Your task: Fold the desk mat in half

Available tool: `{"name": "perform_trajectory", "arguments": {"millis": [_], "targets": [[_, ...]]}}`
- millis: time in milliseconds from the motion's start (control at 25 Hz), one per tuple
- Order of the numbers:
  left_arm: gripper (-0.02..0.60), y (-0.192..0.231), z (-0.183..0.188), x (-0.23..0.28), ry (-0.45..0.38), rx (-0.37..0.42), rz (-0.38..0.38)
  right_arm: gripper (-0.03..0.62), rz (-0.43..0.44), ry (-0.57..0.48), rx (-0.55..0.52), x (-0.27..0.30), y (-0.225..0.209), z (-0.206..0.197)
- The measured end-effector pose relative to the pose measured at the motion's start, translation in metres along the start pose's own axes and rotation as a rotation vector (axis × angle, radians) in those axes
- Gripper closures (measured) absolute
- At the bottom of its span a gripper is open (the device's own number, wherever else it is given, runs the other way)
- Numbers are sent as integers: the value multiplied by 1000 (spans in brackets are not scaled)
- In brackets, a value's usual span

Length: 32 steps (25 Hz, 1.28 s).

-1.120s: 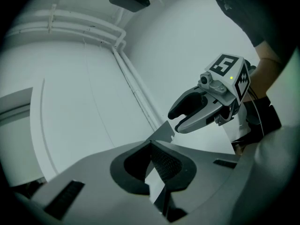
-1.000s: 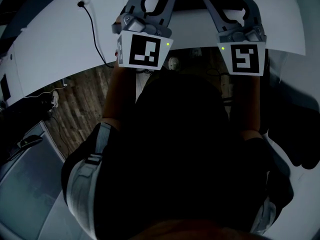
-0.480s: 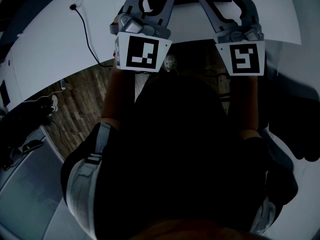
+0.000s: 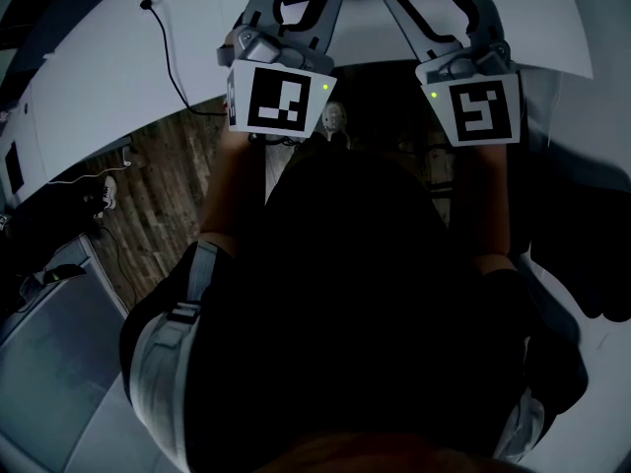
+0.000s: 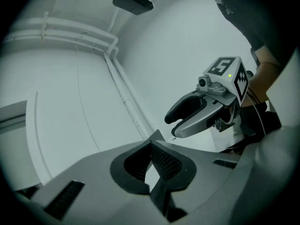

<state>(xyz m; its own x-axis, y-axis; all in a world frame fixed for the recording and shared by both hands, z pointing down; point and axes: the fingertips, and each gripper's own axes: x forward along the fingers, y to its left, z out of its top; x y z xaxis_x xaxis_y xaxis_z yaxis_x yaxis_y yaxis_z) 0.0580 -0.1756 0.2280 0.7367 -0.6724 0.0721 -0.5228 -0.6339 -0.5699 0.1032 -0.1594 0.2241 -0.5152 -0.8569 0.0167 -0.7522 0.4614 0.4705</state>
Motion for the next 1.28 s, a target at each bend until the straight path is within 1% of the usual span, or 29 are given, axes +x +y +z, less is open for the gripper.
{"name": "perform_trajectory", "arguments": {"millis": [240, 400, 600, 720, 960, 1200, 1280], "targets": [[569, -16, 15, -14, 14, 8, 30, 405, 31, -23, -3, -23, 9, 3], [569, -40, 30, -31, 26, 21, 53, 407, 43, -40, -6, -55, 18, 5], [569, -66, 42, -53, 47, 21, 86, 421, 59, -62, 15, -88, 32, 8], [569, -79, 53, -70, 50, 32, 101, 445, 68, -73, 34, -107, 41, 13], [569, -100, 68, -102, 57, 31, 140, 494, 92, -99, 33, -142, 64, 24], [569, -124, 79, -118, 70, 37, 154, 563, 101, -128, 57, -173, 77, 27], [569, -130, 82, -124, 70, 36, 152, 565, 122, -121, 71, -179, 83, 28]]}}
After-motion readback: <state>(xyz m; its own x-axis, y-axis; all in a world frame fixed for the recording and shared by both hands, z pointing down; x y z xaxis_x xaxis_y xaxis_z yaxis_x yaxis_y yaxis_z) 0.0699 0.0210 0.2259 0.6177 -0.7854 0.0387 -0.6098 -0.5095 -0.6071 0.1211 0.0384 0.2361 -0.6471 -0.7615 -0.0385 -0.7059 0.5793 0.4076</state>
